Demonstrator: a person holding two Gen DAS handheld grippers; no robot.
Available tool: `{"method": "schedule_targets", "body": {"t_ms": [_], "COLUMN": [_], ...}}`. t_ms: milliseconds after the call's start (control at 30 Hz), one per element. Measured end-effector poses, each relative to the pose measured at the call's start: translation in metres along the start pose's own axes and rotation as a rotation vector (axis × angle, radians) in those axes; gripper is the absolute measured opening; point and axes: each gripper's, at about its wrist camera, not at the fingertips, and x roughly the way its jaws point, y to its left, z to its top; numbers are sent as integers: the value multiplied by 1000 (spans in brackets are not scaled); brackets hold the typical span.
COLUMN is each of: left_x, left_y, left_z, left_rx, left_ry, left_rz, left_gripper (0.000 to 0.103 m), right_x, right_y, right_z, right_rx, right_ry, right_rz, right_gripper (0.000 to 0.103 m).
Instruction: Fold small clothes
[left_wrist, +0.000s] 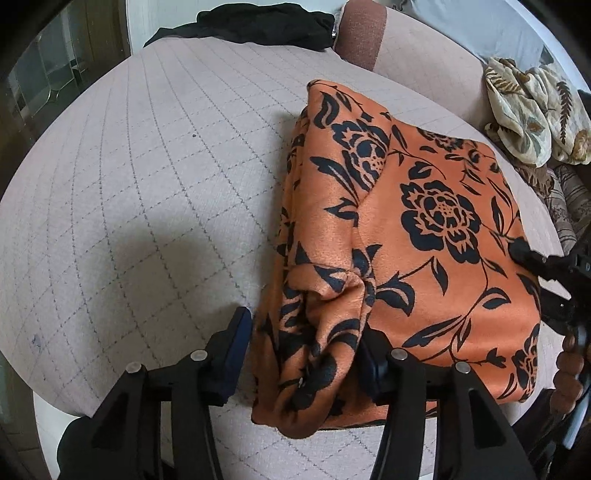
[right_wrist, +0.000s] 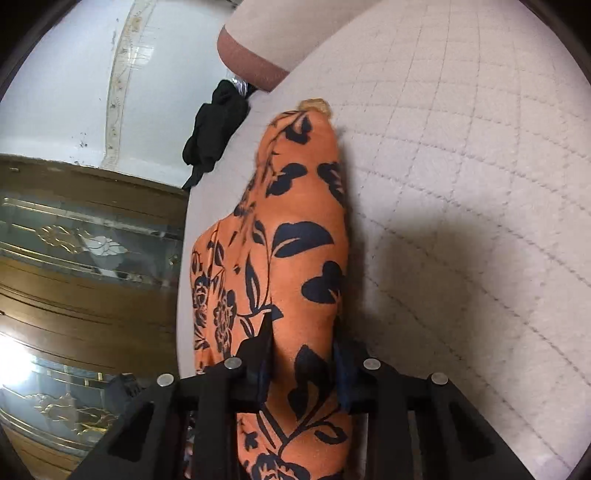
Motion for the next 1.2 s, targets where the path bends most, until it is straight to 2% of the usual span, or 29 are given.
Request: {"method": "schedule_targets", "body": {"t_ms": [100, 133, 200, 267, 300, 333, 367, 467, 500, 600, 633, 700, 767, 800, 833, 867, 900, 933, 967, 1067, 1100, 1133, 1167, 1200], "left_x": [2, 3, 4, 5, 5, 5, 6, 4, 4, -15, -24, -30, -8, 8, 19, 15, 8, -1, -9, -5, -3, 5, 14, 26], "left_y": [-1, 0, 1, 1, 1, 0, 0, 0, 2, 16, 22, 33, 44, 48, 52, 54, 52, 49, 45, 44, 45, 46, 46, 47], "left_z": [1, 1, 2, 1, 1, 1, 0, -1, 0, 8, 12, 19, 25, 24, 20, 18, 17, 19, 21, 35, 40, 46, 52, 54], "left_rx": [15, 15, 16, 14, 15, 15, 16, 17, 8, -32, -39, -55, -85, -98, -120, -123, -113, -91, -56, -26, -32, -19, -14, -24], "left_ry": [-6, -7, -8, -9, -9, -11, -14, -12, -6, -24, -54, -70, -6, 49, 71, 52, 54, 29, 1, 8, -8, -9, 16, 66], "left_rz": [7, 3, -3, -3, -3, -3, -5, -16, -28, -130, -172, -221, -242, -243, -255, -293, -314, -309, -310, -313, -311, -303, -293, -306], "left_gripper": [57, 57, 57, 57, 57, 57, 57, 57, 57, 56, 56, 65, 66, 55, 50, 32, 27, 27, 31, 88, 88, 88, 80, 36], "right_x": [0, -3, -9, 3, 14, 28, 39, 27, 24, 11, 3, -13, -18, -18, -14, -15, -23, -22, -22, -17, -10, -3, 0, 2], "right_y": [-9, -3, 6, 9, 7, 1, -6, 16, 23, 38, 43, 47, 50, 51, 52, 44, 29, 21, 15, -2, -7, -10, -9, -8], "right_z": [5, 9, 23, 44, 54, 61, 66, 59, 55, 41, 36, 23, 14, 10, 6, 2, -4, -5, -4, 1, 2, 4, 5, 7], "right_rx": [69, 61, 38, 40, 48, 66, 94, -4, -31, -103, -129, -179, -204, -217, -221, -213, -193, -162, -140, -69, -48, -42, -52, -51], "right_ry": [2, -11, -59, -71, -46, -5, 37, -39, -62, -100, -129, -154, -153, -154, -150, -132, -102, -79, -69, -5, 34, 60, 65, 91], "right_rz": [22, 10, 26, 33, 11, -2, -13, -41, -51, -175, -195, -204, -198, -212, -224, -223, -217, -210, -199, -114, -74, -46, -30, -18], "right_gripper": [43, 63, 82, 82, 69, 29, 29, 29, 35, 73, 73, 73, 73, 73, 73, 73, 73, 73, 73, 73, 74, 69, 54, 40]}}
